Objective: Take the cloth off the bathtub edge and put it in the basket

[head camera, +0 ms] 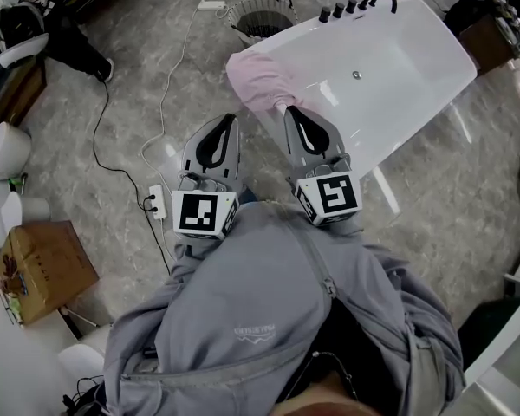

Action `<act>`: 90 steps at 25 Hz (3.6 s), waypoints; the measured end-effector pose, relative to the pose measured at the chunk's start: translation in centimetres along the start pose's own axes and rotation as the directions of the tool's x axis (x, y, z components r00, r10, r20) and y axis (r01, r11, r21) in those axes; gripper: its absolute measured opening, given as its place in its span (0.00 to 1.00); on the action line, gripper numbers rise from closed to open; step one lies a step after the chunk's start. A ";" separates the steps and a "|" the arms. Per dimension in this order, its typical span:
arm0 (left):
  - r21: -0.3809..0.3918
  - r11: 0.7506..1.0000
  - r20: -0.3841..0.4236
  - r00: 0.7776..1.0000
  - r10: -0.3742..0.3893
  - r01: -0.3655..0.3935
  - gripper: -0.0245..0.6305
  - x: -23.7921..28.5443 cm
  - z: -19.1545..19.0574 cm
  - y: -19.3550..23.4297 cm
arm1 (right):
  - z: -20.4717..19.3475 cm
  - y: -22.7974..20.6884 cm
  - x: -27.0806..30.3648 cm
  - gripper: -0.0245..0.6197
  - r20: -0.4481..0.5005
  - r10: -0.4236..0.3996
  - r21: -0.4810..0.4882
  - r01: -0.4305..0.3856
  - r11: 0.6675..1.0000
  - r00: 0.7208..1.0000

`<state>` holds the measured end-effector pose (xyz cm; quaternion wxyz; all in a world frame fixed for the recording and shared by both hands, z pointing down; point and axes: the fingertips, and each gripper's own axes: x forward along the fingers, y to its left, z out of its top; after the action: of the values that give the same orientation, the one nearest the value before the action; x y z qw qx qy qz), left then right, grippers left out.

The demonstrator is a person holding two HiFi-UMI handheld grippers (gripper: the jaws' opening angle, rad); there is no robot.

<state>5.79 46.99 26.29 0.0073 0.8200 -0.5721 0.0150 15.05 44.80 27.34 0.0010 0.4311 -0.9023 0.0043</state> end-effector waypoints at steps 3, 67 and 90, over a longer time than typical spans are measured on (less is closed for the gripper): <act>-0.002 1.000 0.014 1.000 0.024 -0.024 0.06 0.9 0.0 1.8 | -0.2 -0.2 1.5 0.05 -0.004 0.000 0.006 0.000 1.000 1.000; -0.107 0.855 -0.216 0.828 -0.518 0.508 0.06 36.8 -13.2 19.8 | -13.6 -17.1 33.6 0.05 -0.311 -0.337 0.063 0.374 0.925 0.889; -0.178 0.864 -0.331 0.798 -0.503 0.471 0.06 36.5 -28.0 19.5 | -29.7 -17.6 32.2 0.05 -0.460 -0.243 -0.006 0.271 0.963 0.854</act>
<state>-0.38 6.80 55.38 0.1531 0.9207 -0.3304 0.1403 8.44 8.90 57.37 0.2008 0.5345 -0.8103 0.1321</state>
